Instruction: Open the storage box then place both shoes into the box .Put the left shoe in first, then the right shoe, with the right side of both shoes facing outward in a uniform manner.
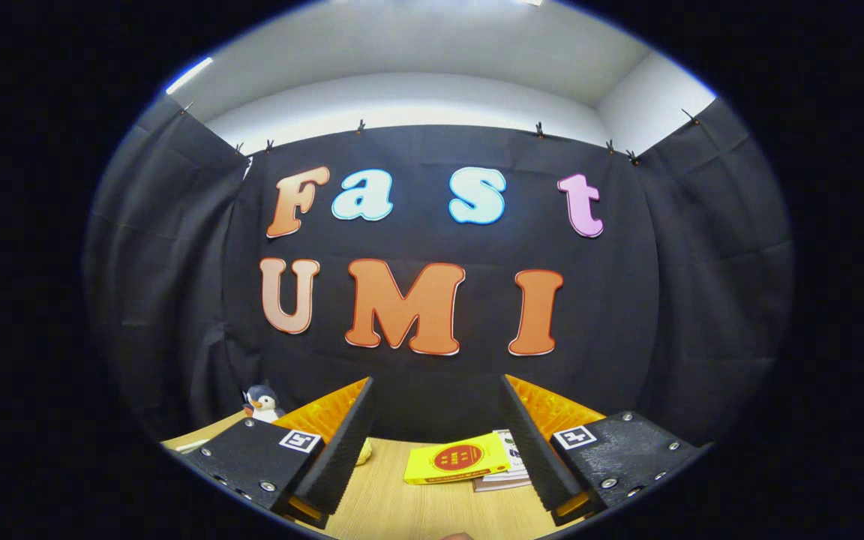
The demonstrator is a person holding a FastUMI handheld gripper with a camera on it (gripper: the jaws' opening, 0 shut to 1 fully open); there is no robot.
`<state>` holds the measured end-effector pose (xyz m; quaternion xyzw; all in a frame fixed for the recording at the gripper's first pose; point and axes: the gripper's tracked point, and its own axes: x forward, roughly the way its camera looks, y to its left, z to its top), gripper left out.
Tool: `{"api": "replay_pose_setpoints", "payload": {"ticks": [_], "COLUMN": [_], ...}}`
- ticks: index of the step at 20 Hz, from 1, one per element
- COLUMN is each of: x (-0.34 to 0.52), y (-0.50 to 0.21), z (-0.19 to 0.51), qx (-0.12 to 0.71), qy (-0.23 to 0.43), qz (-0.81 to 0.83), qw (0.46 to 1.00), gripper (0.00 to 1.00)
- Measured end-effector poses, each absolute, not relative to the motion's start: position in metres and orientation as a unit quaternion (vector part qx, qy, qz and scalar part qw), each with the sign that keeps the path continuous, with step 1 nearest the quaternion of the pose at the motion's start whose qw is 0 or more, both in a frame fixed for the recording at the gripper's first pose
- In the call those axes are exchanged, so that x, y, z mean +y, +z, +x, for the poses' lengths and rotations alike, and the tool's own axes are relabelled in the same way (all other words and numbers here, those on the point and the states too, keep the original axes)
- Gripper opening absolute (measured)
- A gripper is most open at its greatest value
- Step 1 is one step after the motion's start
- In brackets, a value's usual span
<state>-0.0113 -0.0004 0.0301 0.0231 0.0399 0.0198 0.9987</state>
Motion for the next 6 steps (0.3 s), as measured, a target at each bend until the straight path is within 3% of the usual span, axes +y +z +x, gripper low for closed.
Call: {"api": "replay_pose_setpoints", "payload": {"ticks": [6], "x": [-0.0072], "y": [0.0327], "z": [-0.0049], "qx": [0.024], "qy": [0.019], "qz": [0.032], "qw": [0.999], "gripper": [0.97]}}
